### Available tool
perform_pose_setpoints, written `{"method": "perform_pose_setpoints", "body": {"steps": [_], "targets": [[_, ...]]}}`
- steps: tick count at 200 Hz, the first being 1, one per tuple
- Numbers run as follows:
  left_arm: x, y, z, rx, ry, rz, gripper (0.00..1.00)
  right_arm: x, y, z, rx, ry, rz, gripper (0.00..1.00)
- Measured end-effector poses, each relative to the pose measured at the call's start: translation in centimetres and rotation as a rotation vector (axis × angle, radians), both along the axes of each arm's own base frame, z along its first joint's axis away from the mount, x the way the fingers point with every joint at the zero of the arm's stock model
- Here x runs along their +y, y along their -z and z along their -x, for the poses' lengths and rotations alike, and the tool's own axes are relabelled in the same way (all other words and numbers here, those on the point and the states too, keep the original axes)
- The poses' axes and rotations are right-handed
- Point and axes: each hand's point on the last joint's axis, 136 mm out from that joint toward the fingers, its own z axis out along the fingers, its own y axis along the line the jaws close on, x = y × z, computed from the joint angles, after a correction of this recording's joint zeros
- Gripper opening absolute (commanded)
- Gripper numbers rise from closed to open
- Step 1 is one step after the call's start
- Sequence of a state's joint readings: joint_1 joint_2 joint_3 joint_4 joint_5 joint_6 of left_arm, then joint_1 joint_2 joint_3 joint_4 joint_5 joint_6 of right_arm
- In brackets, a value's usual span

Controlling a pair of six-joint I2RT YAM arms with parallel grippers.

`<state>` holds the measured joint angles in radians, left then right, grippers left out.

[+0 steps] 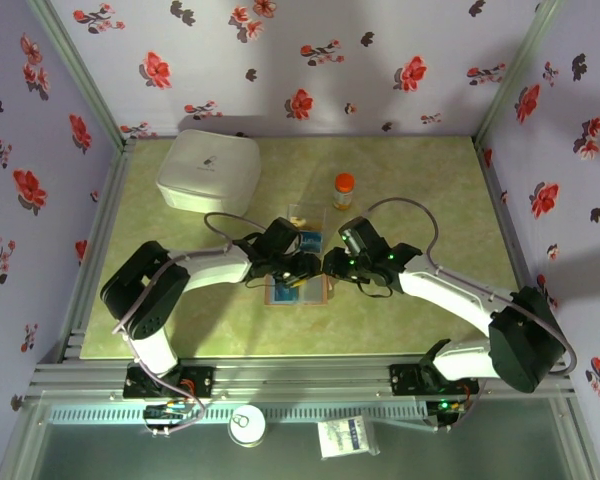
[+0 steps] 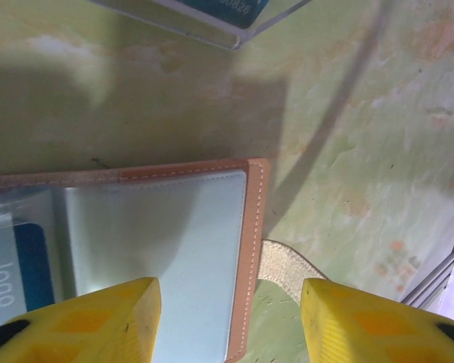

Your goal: Take the credit cards out of the card holder

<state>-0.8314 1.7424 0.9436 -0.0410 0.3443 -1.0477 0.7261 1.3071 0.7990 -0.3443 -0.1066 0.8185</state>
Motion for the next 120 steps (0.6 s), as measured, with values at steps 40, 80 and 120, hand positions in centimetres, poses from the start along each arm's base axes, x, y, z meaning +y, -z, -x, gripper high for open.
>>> {"method": "perform_pose_setpoints", "body": {"steps": [40, 80, 120], "targets": [[-0.1, 0.3, 0.0, 0.003, 0.003, -0.005, 0.51, 0.0, 0.0, 0.0, 0.001, 0.000, 0.000, 0.33], [-0.2, 1.2, 0.0, 0.016, 0.007, -0.012, 0.51, 0.0, 0.1, 0.1, 0.005, 0.000, 0.003, 0.33], [-0.7, 1.2, -0.2, 0.016, 0.014, 0.003, 0.51, -0.3, 0.4, 0.3, 0.018, 0.000, 0.016, 0.34]]}}
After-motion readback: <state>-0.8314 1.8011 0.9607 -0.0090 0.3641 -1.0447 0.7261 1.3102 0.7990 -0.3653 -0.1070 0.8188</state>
